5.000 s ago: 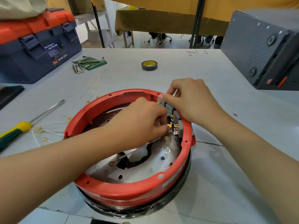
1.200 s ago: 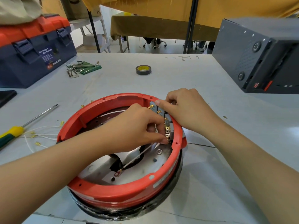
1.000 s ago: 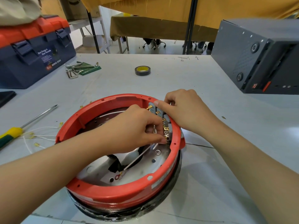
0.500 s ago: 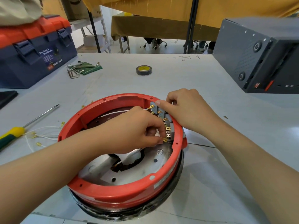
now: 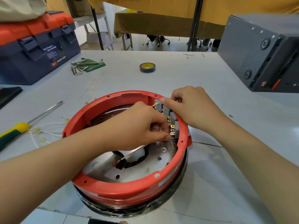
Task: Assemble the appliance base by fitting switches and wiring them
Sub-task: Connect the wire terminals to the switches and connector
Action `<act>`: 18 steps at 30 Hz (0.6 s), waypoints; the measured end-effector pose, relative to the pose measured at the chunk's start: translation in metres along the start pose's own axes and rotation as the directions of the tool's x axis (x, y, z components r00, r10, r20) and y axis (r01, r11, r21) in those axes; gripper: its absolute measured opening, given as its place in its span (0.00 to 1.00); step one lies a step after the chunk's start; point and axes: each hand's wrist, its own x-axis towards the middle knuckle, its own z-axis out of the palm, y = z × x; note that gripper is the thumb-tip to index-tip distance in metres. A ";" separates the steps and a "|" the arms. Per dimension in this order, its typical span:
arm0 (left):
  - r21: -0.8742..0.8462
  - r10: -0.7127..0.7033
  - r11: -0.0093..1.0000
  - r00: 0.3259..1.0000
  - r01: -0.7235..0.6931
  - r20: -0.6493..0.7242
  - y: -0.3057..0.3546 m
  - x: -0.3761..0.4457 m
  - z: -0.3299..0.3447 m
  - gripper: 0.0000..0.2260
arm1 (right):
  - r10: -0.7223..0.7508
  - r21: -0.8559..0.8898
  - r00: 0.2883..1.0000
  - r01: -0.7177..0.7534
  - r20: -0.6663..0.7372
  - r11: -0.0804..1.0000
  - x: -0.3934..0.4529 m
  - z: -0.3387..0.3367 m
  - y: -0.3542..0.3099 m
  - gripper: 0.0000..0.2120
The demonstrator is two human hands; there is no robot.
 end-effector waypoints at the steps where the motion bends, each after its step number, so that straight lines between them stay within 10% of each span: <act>1: 0.021 0.000 1.000 1.000 0.000 -0.002 0.000 -0.001 0.000 0.04 | -0.001 -0.006 1.000 0.001 -0.004 1.000 0.000 0.000 0.000 0.20; 18: 0.152 -0.048 0.987 0.996 0.059 -0.070 0.008 -0.004 0.011 0.07 | -0.026 -0.018 1.000 0.026 -0.013 1.000 0.000 -0.001 0.000 0.21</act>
